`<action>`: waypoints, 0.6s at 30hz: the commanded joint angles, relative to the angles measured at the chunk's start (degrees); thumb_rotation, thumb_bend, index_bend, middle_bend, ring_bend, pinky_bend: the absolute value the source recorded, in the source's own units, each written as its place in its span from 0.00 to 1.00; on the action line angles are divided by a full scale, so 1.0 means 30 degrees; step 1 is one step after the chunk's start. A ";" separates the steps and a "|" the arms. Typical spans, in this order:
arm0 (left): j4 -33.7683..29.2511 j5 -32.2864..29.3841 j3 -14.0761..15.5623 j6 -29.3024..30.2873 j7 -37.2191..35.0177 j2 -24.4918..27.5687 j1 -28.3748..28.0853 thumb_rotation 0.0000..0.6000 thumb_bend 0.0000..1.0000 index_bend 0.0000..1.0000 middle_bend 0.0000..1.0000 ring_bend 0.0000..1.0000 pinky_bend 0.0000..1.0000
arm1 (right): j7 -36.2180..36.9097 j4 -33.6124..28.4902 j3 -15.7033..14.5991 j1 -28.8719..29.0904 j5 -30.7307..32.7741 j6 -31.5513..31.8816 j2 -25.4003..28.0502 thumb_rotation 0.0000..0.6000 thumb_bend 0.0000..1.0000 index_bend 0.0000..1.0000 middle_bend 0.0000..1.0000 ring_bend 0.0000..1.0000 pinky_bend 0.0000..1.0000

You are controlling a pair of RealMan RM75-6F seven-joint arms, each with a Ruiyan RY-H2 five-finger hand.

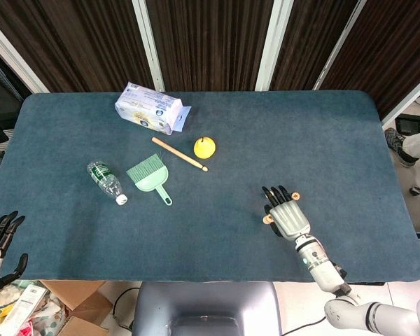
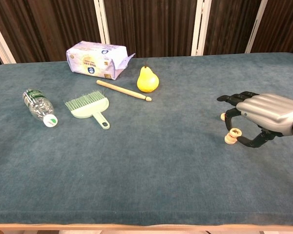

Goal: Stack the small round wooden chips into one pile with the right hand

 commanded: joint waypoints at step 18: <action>0.0064 0.0182 0.0050 0.0182 0.0012 -0.0022 0.0082 1.00 0.50 0.00 0.00 0.00 0.00 | 0.2057 0.1934 0.1013 -0.0492 0.0826 0.0543 0.0770 1.00 0.52 0.40 0.02 0.00 0.00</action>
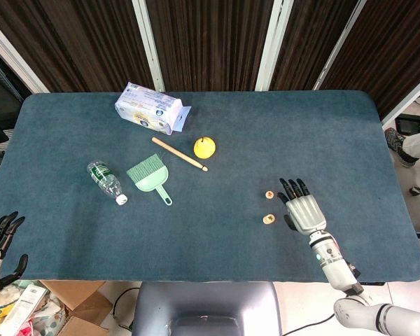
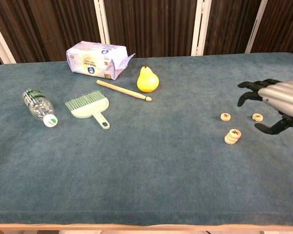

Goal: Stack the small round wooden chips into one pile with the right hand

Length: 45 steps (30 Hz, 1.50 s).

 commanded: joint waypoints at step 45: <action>-0.0005 -0.0074 -0.0031 -0.0165 0.0012 -0.0054 -0.0070 1.00 0.50 0.00 0.00 0.00 0.00 | 0.2924 0.5811 0.0952 0.1134 0.0223 -0.1802 -0.2272 1.00 0.52 0.65 0.05 0.00 0.00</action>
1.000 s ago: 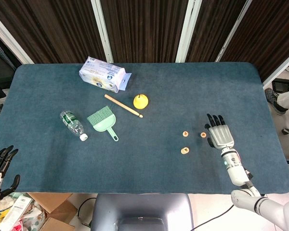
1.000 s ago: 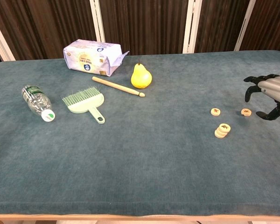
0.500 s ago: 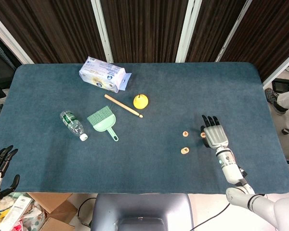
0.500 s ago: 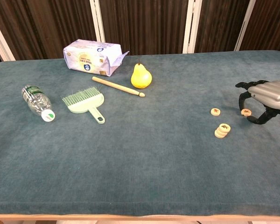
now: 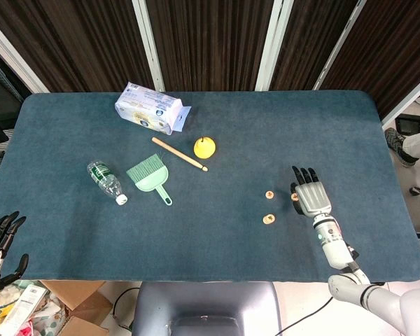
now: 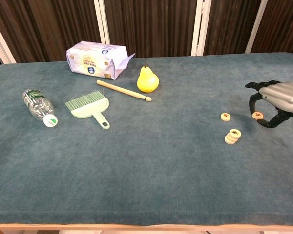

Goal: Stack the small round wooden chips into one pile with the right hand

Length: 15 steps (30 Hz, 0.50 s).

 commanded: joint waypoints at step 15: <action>-0.0050 -0.0092 -0.0019 -0.0092 -0.0037 0.0066 -0.0027 1.00 0.50 0.00 0.00 0.00 0.00 | -0.0902 -0.7006 -0.1677 -0.0806 -0.3654 0.3053 0.2306 1.00 0.52 0.65 0.05 0.00 0.00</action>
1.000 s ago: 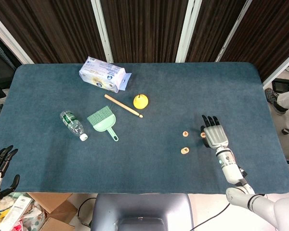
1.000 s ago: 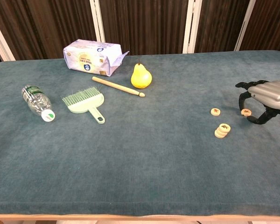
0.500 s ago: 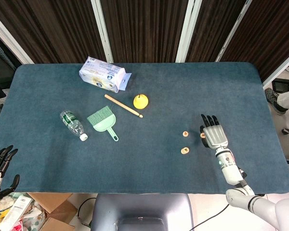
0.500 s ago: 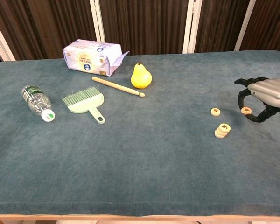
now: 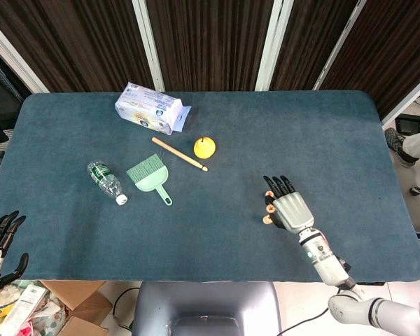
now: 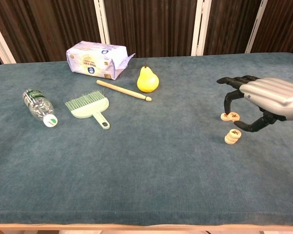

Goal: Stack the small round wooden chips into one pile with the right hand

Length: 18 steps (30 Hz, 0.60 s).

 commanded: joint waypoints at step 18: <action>0.0023 -0.0025 -0.0026 -0.0088 -0.0082 0.0014 -0.0063 1.00 0.50 0.00 0.00 0.00 0.00 | -0.1007 -0.0073 -0.0474 -0.0243 0.0127 -0.0586 0.0169 1.00 0.52 0.65 0.05 0.00 0.00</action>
